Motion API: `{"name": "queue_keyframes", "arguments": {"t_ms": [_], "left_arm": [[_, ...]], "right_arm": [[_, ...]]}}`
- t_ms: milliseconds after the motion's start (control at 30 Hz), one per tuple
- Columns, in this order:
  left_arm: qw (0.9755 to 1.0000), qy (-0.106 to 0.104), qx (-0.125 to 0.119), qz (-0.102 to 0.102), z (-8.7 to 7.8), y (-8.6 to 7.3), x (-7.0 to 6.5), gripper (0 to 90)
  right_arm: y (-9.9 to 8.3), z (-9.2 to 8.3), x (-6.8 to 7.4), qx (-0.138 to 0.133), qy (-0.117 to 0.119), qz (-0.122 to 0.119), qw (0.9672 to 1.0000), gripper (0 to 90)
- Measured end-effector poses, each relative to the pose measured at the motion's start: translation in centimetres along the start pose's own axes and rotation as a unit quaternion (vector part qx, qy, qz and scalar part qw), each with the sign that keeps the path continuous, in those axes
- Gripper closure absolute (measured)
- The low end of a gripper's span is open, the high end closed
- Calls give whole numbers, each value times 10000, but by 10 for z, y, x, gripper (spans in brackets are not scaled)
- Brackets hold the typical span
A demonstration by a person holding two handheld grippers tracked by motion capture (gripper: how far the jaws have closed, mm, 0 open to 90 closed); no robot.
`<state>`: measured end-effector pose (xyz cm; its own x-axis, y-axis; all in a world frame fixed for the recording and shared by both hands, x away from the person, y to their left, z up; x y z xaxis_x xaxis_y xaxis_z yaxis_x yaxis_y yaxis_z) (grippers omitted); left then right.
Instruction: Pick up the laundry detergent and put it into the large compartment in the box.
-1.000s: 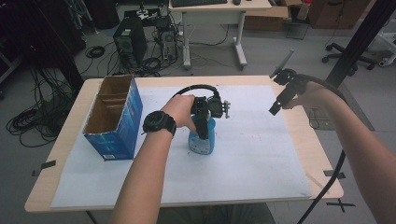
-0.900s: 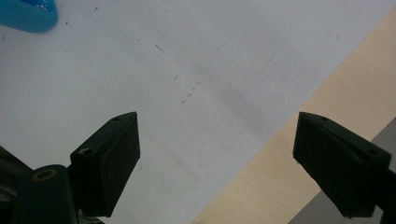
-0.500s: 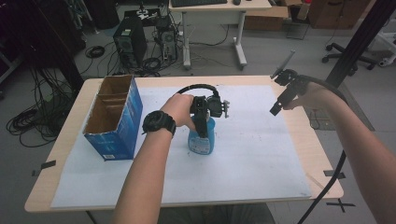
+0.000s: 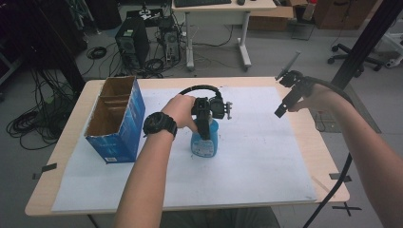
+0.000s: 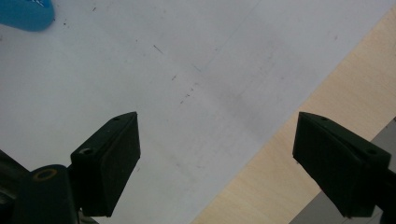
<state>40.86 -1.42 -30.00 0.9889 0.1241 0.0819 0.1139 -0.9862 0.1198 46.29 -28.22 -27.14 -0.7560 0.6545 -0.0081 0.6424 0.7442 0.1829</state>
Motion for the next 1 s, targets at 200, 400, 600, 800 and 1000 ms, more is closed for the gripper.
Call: {"name": "queue_keyframes", "arguments": {"t_ms": [200,400,600,800,1000], "left_arm": [[9999,-39,0,-112,0,-1,0,351],[9999,-63,37,-126,-1,0,-1,353],[9996,-82,91,-240,-1,0,-1,354],[9994,-78,147,-293,-2,1,0,356],[9992,-144,149,-346,-3,1,-1,356]], "right_arm": [[0,0,1,2,-18,-25,10000,148],[1,-1,1,-6,-33,-52,10000,149],[2,0,2,-15,-32,-53,10000,149],[2,-1,2,4,-43,-62,10000,149],[3,0,2,-10,-36,-70,10000,148]]}}
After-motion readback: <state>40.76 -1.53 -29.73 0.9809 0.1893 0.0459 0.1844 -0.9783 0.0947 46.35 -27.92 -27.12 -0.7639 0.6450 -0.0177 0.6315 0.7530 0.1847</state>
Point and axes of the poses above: each handheld gripper's, and its own axes: z roughly forward along the jaws, y roughly out of its top, x roughly to its left, the point moved 1 cm from there along z, roughly forward along the jaws, and after that the axes turned 7 degrees about -z, right-handed, at the moved point
